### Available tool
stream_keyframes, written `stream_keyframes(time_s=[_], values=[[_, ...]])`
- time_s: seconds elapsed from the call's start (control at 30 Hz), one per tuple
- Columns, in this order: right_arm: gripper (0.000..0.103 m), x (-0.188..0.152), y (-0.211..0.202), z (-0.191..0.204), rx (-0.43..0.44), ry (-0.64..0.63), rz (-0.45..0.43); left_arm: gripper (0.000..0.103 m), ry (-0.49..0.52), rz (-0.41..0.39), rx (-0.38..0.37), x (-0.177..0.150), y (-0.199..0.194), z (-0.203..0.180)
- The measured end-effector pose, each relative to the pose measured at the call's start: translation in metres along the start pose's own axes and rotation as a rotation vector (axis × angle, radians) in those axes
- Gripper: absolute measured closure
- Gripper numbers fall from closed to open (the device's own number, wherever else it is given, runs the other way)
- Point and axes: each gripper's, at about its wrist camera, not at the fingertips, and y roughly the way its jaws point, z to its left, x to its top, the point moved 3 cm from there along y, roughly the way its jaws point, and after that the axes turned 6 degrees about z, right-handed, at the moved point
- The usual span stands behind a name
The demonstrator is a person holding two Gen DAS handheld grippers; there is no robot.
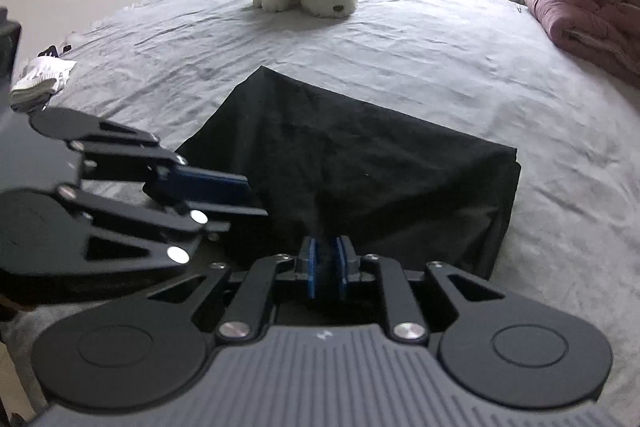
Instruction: Fold clothes
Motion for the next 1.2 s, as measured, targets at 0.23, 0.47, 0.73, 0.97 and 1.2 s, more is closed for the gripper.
stream_keyframes(time_s=[0.23, 0.47, 0.73, 0.97, 1.2], values=[[0.089, -0.003, -0.010, -0.022, 0.027, 0.051, 0.008, 0.073, -0.030, 0.005, -0.002, -0.003, -0.007, 0.015], [0.089, -0.013, -0.015, -0.039, -0.002, 0.074, 0.016, 0.071, -0.044, 0.001, 0.015, -0.009, -0.017, 0.027], [0.089, -0.019, -0.018, -0.054, -0.013, 0.096, 0.025, 0.076, -0.087, 0.020, 0.066, -0.021, -0.019, 0.051], [0.087, -0.018, -0.018, -0.067, -0.056, 0.120, 0.039, 0.073, -0.131, 0.038, 0.067, -0.023, -0.021, 0.064], [0.068, -0.014, -0.019, -0.085, -0.127, 0.168, 0.045, 0.073, -0.172, -0.014, 0.110, -0.005, -0.037, 0.079]])
